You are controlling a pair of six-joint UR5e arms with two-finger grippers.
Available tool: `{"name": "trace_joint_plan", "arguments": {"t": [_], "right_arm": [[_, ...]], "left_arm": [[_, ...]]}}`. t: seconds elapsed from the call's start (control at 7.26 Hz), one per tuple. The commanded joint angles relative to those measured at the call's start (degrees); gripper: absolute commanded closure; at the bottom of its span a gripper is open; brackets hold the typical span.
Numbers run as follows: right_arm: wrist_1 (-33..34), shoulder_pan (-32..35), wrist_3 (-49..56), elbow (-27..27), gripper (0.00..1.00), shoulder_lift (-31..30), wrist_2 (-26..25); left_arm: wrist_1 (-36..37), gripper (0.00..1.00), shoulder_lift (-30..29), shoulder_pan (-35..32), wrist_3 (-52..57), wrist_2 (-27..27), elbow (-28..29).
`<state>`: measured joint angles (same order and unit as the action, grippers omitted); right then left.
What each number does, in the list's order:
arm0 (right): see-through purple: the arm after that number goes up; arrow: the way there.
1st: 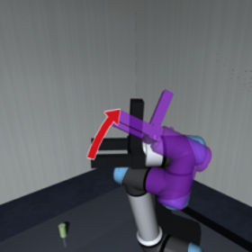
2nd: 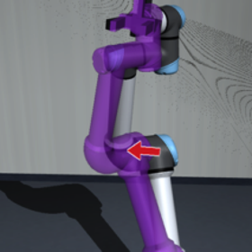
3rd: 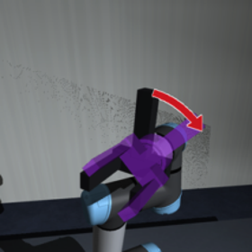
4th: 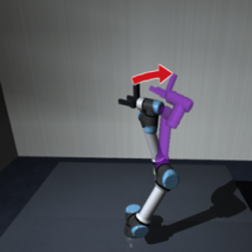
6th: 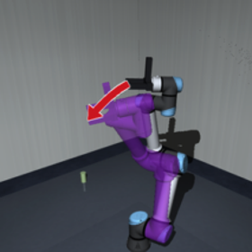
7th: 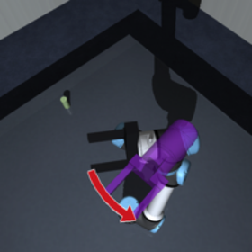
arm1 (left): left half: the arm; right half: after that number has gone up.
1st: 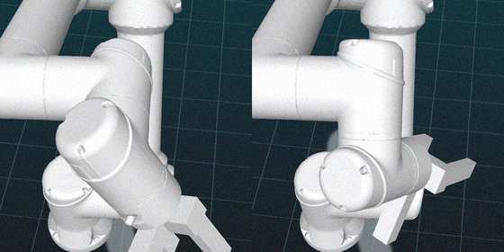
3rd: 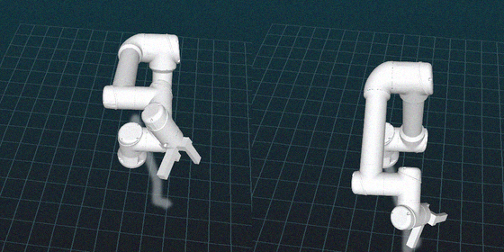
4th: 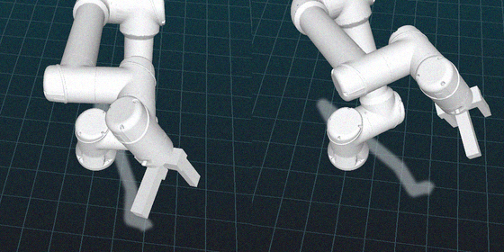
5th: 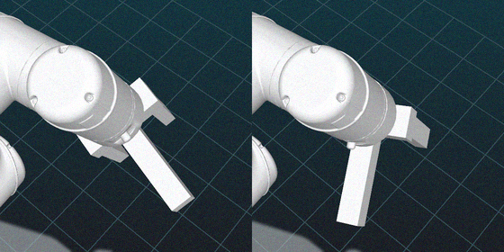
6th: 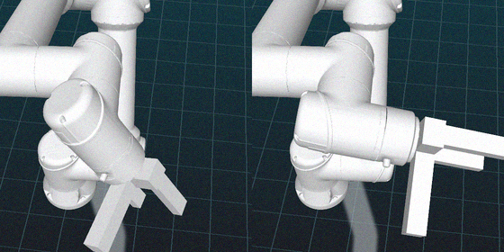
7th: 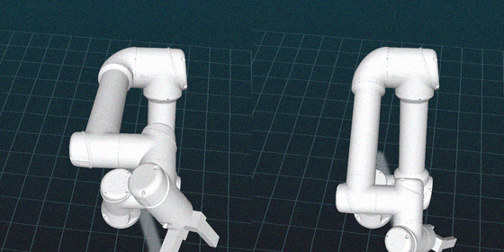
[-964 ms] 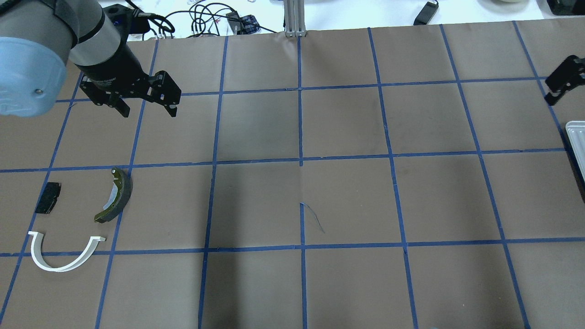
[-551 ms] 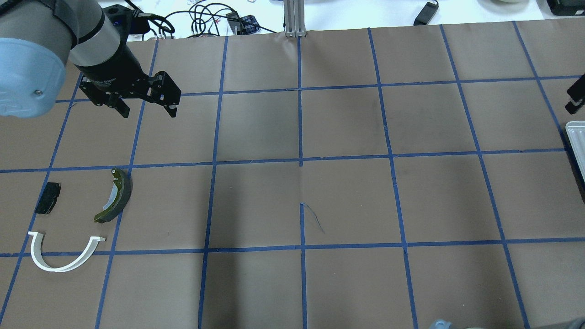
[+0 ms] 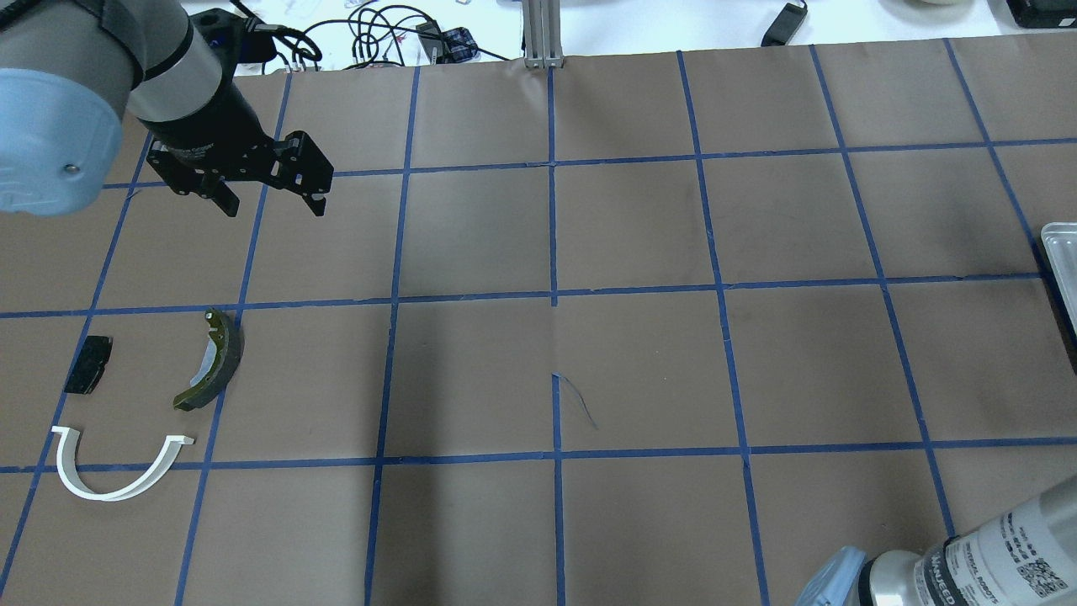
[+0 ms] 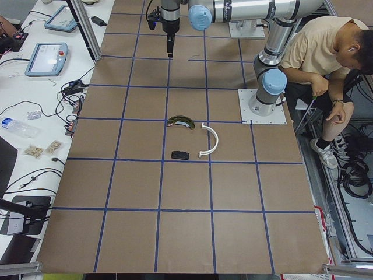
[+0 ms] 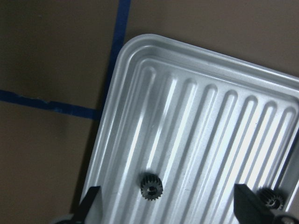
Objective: Place bearing gear from tray to pile
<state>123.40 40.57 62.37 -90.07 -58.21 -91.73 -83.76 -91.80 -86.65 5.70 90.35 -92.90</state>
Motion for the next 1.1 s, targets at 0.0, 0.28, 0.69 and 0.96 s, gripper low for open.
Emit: {"name": "trace_joint_plan", "arguments": {"t": [0.0,0.28,0.69,0.96], "right_arm": [[0.71,-0.75,0.73,-1.15,0.09,2.05,-0.03],[0.26,-0.84,0.82,-1.51,0.09,1.87,-0.47],[-0.44,-0.84,0.82,-2.91,0.21,1.79,-0.65],[-0.09,-0.84,0.73,-2.92,0.54,1.79,-0.65]], "left_arm": [[0.09,0.00,0.04,-0.01,-0.16,-0.08,0.00],[0.09,0.00,0.04,-0.01,0.01,0.01,0.00],[0.00,0.00,0.04,-0.01,0.01,0.01,0.00],[0.00,0.00,0.04,-0.01,-0.16,0.01,0.00]]}}
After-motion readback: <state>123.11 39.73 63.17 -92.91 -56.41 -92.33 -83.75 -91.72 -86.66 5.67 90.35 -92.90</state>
